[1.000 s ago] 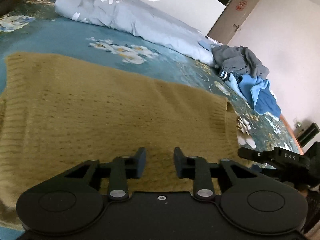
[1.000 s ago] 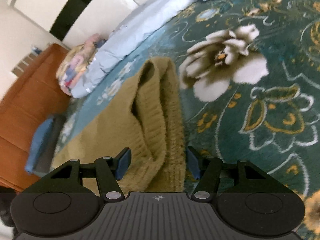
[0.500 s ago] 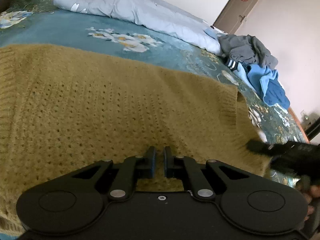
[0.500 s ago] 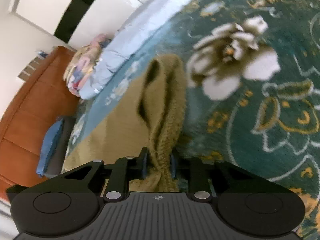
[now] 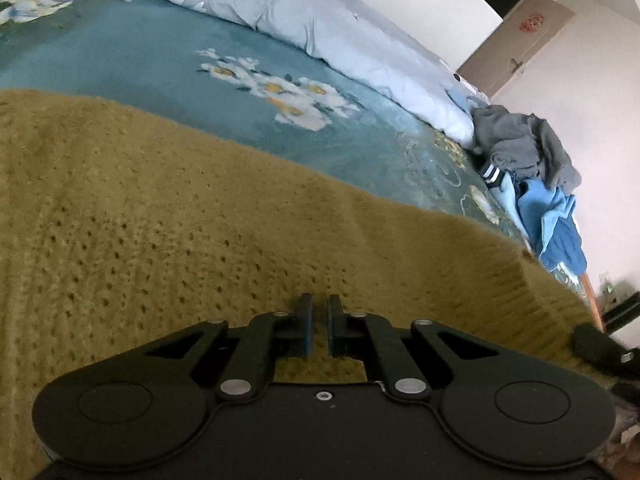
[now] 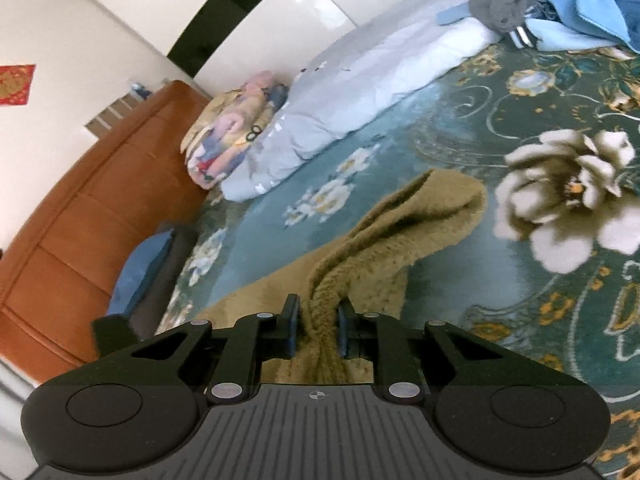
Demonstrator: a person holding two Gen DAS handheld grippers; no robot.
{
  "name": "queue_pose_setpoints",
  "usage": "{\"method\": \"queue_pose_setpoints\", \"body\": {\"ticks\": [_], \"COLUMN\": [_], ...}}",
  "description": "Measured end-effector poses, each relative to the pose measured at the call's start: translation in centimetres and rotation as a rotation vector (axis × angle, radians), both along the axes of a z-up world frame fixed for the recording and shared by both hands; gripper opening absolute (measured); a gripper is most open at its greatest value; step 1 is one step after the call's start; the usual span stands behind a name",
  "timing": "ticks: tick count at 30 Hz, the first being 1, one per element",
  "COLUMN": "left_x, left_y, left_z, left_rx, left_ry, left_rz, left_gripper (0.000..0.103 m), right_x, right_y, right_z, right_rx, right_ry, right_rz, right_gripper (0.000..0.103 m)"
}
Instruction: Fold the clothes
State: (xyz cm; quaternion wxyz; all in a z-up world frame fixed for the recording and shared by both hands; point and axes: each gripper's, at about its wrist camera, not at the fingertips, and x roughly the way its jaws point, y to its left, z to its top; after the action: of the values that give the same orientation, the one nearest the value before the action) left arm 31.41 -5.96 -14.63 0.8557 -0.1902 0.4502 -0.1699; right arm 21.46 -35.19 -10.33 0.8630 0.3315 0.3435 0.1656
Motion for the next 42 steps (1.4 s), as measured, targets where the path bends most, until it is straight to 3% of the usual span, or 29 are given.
{"method": "queue_pose_setpoints", "body": {"ticks": [2, 4, 7, 11, 15, 17, 21, 23, 27, 32, 36, 40, 42], "left_x": [0.1, -0.1, -1.1, -2.9, -4.8, -5.5, -6.1, -6.0, -3.4, 1.3, 5.0, 8.1, 8.9], "left_y": [0.1, 1.7, 6.0, 12.6, 18.0, 19.8, 21.7, 22.0, 20.5, 17.9, 16.8, 16.7, 16.5], "left_z": [0.2, 0.7, 1.9, 3.4, 4.0, 3.9, 3.9, 4.2, 4.9, 5.7, 5.0, 3.1, 2.4], "left_rx": [0.011, -0.061, -0.152, -0.186, -0.174, -0.166, -0.137, -0.130, -0.111, 0.021, 0.110, 0.035, 0.001], "left_ry": [-0.007, -0.007, -0.045, -0.097, -0.118, -0.119, -0.126, -0.142, -0.183, -0.271, -0.283, -0.210, -0.192], "left_rz": [-0.018, 0.015, 0.115, 0.250, 0.357, 0.390, 0.385, 0.363, 0.265, 0.123, 0.038, -0.006, -0.031], "left_gripper": [0.006, 0.006, 0.006, 0.006, 0.006, 0.007, 0.010, 0.022, 0.033, 0.058, 0.066, 0.067, 0.067], "right_x": [0.3, 0.9, 2.2, 4.1, 5.8, 6.3, 6.2, 6.0, 5.6, 5.2, 5.1, 4.7, 4.6], "right_y": [0.9, 2.2, 5.1, 10.5, 17.7, 21.2, 25.7, 25.6, 23.6, 19.7, 16.9, 14.6, 13.3], "right_z": [0.7, 1.6, 3.0, 3.9, 2.6, 1.0, -1.7, -2.1, -0.7, 0.7, -0.3, -1.6, -2.0], "right_rx": [-0.008, -0.021, -0.044, -0.053, -0.048, -0.060, -0.128, -0.127, -0.119, -0.168, -0.180, -0.186, -0.164], "right_ry": [-0.013, -0.026, -0.055, -0.083, -0.061, -0.026, 0.032, 0.044, 0.010, -0.021, 0.017, 0.036, 0.039], "right_rz": [0.018, 0.041, 0.091, 0.203, 0.357, 0.445, 0.545, 0.547, 0.510, 0.415, 0.342, 0.260, 0.211], "right_gripper": [0.016, 0.016, 0.016, 0.016, 0.015, 0.008, 0.006, 0.006, 0.006, 0.008, 0.011, 0.023, 0.024]}}
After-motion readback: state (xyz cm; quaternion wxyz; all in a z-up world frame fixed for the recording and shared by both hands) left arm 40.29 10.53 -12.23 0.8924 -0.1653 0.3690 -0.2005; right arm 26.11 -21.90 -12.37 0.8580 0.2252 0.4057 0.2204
